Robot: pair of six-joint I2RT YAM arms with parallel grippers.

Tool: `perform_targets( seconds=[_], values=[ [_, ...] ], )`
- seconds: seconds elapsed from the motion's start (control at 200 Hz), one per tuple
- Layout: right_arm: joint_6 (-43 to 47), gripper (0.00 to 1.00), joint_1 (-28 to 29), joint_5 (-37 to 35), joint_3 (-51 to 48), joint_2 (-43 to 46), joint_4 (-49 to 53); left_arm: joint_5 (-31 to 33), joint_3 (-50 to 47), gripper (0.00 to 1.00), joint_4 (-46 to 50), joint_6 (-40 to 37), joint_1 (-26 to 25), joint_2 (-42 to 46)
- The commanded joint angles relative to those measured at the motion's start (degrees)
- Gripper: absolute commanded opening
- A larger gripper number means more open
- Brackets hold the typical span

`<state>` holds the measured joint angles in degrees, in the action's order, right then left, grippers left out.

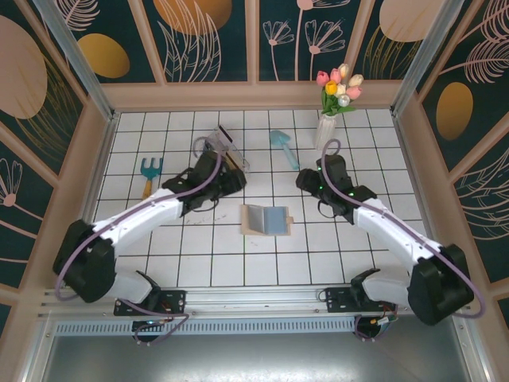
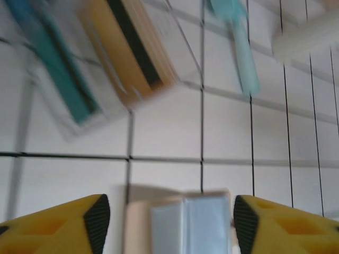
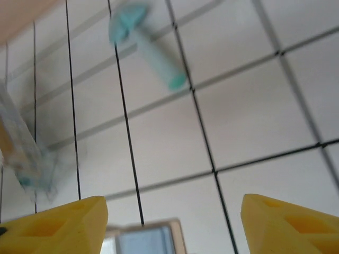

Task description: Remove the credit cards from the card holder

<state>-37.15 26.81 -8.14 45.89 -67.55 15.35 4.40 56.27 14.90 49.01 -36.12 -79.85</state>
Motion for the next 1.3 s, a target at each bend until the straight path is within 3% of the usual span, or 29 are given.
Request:
perform_targets(
  seconds=[0.0,0.095,0.165,0.295,0.46,0.55,0.681,0.751,0.846,0.951,1.101,1.291],
  values=[
    [3.2,0.72,-1.9,-11.0,2.7,3.5,0.3,14.4,1.5,0.77,7.3,-4.4,2.9,5.6],
    [6.4,0.76,-3.3,-16.3,3.4,5.0,-2.0,23.2,1.0,0.91,7.3,-7.0,5.0,9.0],
    [7.6,0.99,-4.1,-21.2,3.6,5.5,-3.1,28.9,-0.2,0.98,5.3,-10.6,6.0,11.0],
    [10.3,0.99,-7.3,-24.1,3.0,6.2,-6.0,35.3,-5.5,0.99,-4.1,-20.7,8.2,14.2],
    [12.5,0.99,-12.3,-27.7,-1.4,6.5,-12.9,48.8,-12.1,0.99,-13.5,-22.8,13.1,15.7],
    [15.8,0.99,-14.9,-29.5,-5.6,5.6,-19.4,53.3,-18.8,0.99,-24.5,-28.2,14.8,16.3],
    [18.7,0.99,-17.5,-30.2,-12.1,4.4,-28.0,54.1,-23.7,0.99,-31.6,-30.5,17.0,15.4],
    [20.9,0.99,-18.5,-29.7,-16.4,3.7,-34.4,53.8,-28.0,0.99,-40.5,-34.9,17.7,15.2],
    [24.1,0.99,-19.3,-28.3,-21.3,1.7,-42.1,51.4,-34.6,0.99,-52.4,-39.0,19.8,16.3],
    [26.2,0.99,-19.8,-26.8,-24.5,-0.9,-48.1,48.5,-38.4,0.99,-58.8,-41.1,22.5,15.8],
    [33.1,0.99,-21.0,-18.4,-30.2,-3.2,-62.8,41.3,-40.8,0.99,-64.6,-42.4,26.1,12.5],
    [33.8,0.99,-24.6,-10.0,-32.0,-8.2,-70.8,33.9,-44.7,0.99,-78.3,-44.3,28.4,8.3]
  ],
)
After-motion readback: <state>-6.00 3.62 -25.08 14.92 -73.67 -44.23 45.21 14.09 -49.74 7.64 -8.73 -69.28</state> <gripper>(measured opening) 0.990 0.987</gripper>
